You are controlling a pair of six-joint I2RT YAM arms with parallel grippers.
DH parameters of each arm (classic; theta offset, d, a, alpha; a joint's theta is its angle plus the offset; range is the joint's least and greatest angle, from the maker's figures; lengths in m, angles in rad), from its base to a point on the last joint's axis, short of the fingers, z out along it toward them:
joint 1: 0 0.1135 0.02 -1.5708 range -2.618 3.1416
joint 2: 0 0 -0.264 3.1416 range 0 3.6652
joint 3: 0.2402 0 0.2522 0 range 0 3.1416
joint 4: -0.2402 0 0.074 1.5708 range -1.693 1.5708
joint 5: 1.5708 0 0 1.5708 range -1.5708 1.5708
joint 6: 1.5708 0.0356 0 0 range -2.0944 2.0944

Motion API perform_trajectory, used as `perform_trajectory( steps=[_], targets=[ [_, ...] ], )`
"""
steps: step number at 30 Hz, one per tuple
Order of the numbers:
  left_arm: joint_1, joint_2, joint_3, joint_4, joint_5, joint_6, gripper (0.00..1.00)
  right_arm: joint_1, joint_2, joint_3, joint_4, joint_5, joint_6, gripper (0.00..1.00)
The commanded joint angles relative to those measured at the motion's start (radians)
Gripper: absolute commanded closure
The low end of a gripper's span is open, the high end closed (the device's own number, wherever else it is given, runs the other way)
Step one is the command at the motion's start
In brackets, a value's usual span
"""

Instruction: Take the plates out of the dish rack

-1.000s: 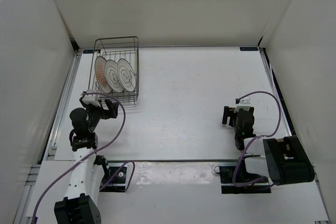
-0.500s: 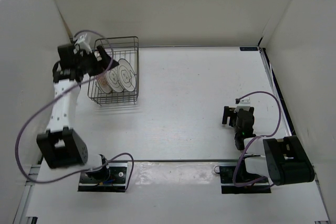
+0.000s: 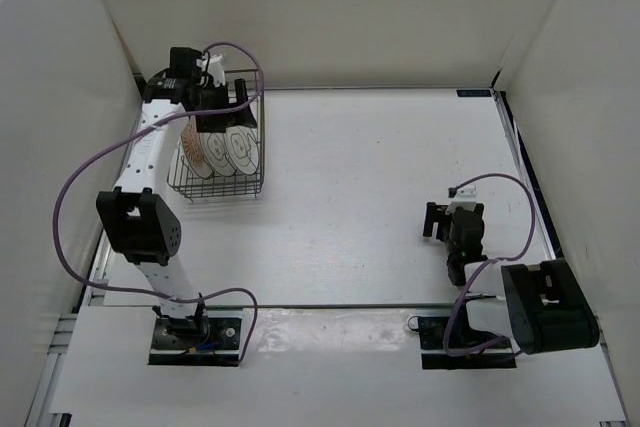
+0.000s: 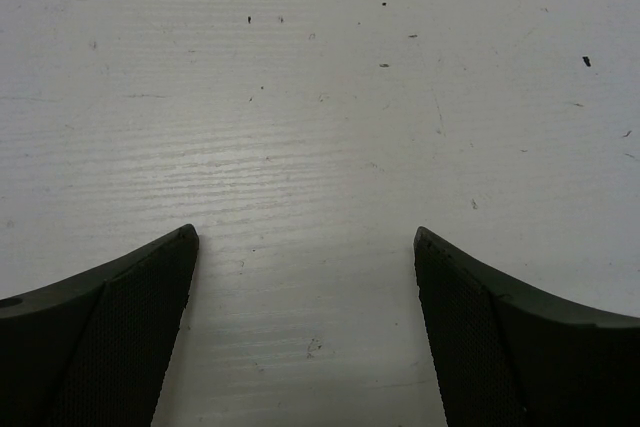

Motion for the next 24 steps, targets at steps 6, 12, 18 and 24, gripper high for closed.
perform_trajectory(
  steps=[6,12,18,24],
  targets=[
    [0.022,-0.214,-0.132,-0.016,-0.062,0.023,0.0,-0.001,-0.263,0.331,-0.516,-0.238,-0.099,0.1],
    [0.019,-0.226,-0.172,0.034,-0.065,0.003,0.0,-0.003,-0.276,0.659,-1.019,-0.588,-0.343,0.1],
    [0.016,-0.175,-0.087,0.041,-0.102,0.014,0.0,-0.003,-0.118,0.976,-1.326,-0.66,-0.355,0.1],
    [0.015,-0.057,0.067,-0.061,-0.229,-0.068,0.0,0.0,0.092,1.186,-1.496,-0.577,-0.226,0.1]
  ],
)
